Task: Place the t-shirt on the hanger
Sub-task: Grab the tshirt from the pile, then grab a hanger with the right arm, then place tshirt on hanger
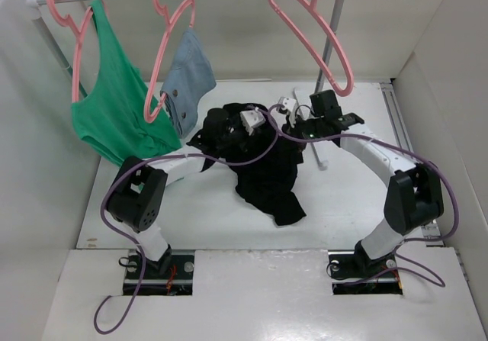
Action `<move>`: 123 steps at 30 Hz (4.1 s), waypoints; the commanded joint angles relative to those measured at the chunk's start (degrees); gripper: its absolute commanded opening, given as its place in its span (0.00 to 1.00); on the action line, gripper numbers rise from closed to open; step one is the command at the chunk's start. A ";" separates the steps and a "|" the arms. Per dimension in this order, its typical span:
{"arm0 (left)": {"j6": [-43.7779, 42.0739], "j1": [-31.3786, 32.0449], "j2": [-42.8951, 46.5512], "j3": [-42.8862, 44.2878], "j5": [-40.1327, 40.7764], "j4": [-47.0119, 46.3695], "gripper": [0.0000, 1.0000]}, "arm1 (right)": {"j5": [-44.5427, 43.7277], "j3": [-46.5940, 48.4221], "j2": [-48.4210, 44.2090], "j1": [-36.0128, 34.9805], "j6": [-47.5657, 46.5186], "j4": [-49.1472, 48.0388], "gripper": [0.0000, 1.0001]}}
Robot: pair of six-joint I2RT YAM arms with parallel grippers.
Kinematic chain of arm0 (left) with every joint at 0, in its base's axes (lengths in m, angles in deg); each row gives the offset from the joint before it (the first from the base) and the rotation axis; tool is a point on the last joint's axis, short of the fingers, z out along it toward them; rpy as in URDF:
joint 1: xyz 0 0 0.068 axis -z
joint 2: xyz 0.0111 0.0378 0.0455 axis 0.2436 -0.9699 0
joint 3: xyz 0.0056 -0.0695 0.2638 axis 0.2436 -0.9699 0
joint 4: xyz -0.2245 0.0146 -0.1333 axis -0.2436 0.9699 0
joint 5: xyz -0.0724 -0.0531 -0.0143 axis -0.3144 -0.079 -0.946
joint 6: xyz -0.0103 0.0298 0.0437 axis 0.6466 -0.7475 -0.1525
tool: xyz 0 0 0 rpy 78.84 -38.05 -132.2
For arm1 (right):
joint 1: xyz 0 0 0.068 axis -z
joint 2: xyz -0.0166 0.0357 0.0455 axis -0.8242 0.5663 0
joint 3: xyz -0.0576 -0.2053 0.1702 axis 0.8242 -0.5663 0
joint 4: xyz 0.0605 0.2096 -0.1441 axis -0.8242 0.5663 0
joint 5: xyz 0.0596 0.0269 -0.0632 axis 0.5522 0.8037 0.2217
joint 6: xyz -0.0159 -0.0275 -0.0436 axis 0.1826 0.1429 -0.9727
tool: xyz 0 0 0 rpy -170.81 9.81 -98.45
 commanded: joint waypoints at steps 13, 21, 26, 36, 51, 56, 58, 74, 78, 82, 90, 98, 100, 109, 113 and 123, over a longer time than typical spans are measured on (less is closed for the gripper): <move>9.11 -3.21 11.62 6.57 24.33 38.85 0.00 | -38.05 -2.44 -9.63 -12.84 8.41 -1.94 1.00; 12.02 -3.21 17.33 1.47 23.71 39.03 0.00 | -35.06 1.13 -21.16 -21.54 9.83 1.64 1.00; 9.91 -3.21 21.20 -2.39 25.73 36.31 0.00 | -35.15 15.98 -22.30 -21.64 9.83 9.73 0.99; 8.06 -0.92 25.87 -6.17 25.82 32.62 0.00 | -36.89 52.09 -11.52 -11.29 9.30 10.52 0.88; 6.21 -0.31 28.94 -9.25 25.03 30.68 0.00 | -31.91 57.13 2.65 5.34 14.31 0.87 0.86; 5.69 -0.31 28.94 -9.77 25.03 30.68 0.00 | -27.25 54.51 3.27 6.40 14.31 0.25 0.57; 5.69 -0.31 29.47 -9.78 25.03 30.68 0.00 | -26.71 51.27 2.75 6.92 14.31 -0.45 0.44; 5.16 -0.31 28.42 -9.78 26.17 30.15 0.00 | -21.35 49.30 1.60 4.73 9.49 -4.23 0.00; 5.16 -0.31 27.89 -9.78 26.17 29.62 0.00 | -21.96 49.84 -0.59 2.53 8.43 -7.04 0.00; 5.16 -0.31 27.36 -9.78 26.17 29.62 0.00 | -24.69 49.05 -2.96 0.34 8.43 -11.60 0.00; 5.77 -0.31 27.36 -9.78 26.17 29.62 0.00 | -23.64 38.02 -11.20 -3.26 5.53 -8.64 0.00; 8.24 -0.31 26.75 -8.64 25.65 30.15 0.00 | -29.17 3.90 -32.74 -7.57 11.49 -4.16 0.00; 8.76 -0.31 25.52 -6.80 25.65 30.15 0.00 | -31.80 -2.50 -38.18 -8.10 14.38 -0.75 0.00; 7.63 -0.31 21.39 -0.91 29.60 29.62 0.00 | -31.84 -14.94 -53.23 -14.07 23.37 10.18 0.00; 7.62 0.22 20.07 1.11 30.13 29.62 0.00 | -29.61 -15.55 -54.47 -17.33 25.73 13.16 0.00; 6.04 0.22 20.07 1.65 28.37 31.37 0.00 | -45.41 -14.85 -50.52 -20.06 27.58 12.12 0.00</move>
